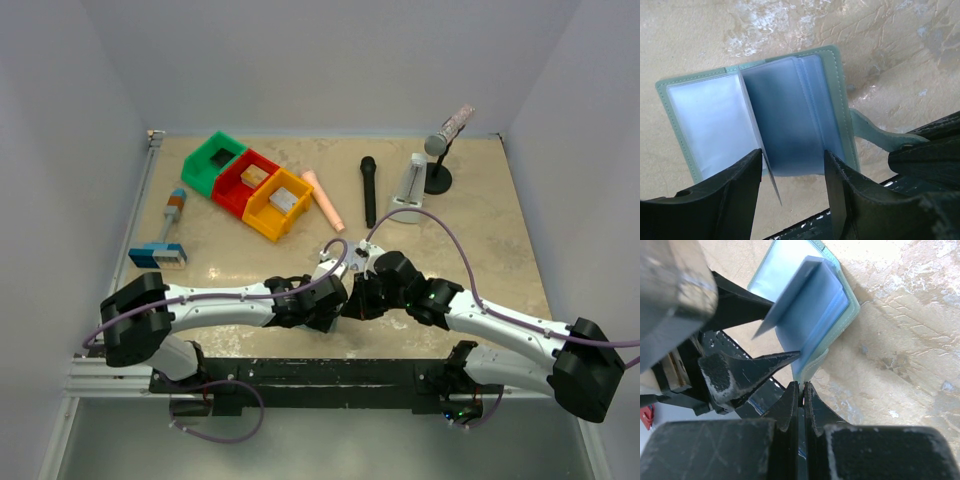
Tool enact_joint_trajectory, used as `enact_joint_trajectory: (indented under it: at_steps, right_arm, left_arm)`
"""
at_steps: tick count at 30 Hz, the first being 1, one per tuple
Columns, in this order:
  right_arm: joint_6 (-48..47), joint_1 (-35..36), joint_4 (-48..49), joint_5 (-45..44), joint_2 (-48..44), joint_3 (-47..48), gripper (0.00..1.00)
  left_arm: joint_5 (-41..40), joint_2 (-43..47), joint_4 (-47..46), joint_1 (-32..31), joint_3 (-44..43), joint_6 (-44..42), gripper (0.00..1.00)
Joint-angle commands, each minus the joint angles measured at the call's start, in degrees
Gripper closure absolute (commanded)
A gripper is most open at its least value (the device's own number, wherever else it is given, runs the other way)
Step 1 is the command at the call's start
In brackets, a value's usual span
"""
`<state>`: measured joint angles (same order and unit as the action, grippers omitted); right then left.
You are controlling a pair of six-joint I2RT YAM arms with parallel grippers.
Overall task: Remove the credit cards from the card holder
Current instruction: Remove the credit card from the card holder.
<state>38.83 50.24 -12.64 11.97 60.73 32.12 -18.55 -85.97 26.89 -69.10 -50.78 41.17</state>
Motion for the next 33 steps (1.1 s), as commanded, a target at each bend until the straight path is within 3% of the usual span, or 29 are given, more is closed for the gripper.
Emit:
enact_joint_trajectory:
  at_steps: [1,21,27,33]
  right_arm:
    - [-0.5,0.2,1.0,0.1,-0.4,1.0,1.0]
    - [-0.8,0.2,0.3,-0.5,-0.6,1.0,1.0]
    - [-0.7,0.2,-0.7,-1.4,-0.9,0.6,1.0]
    - [1.1,0.2,-8.1,-6.6,-1.0,1.4,1.0]
  left_arm:
    - [-4.6,2.7,2.1,-0.2,-1.7,0.8,0.43]
    - [-13.8,0.3,8.3,-0.2,-3.4,1.2,0.45]
    - [-17.4,4.5,10.5,1.2,-1.8,3.1,0.43]
    - [-17.1,8.6,10.4,2.3,0.4,4.7,0.43]
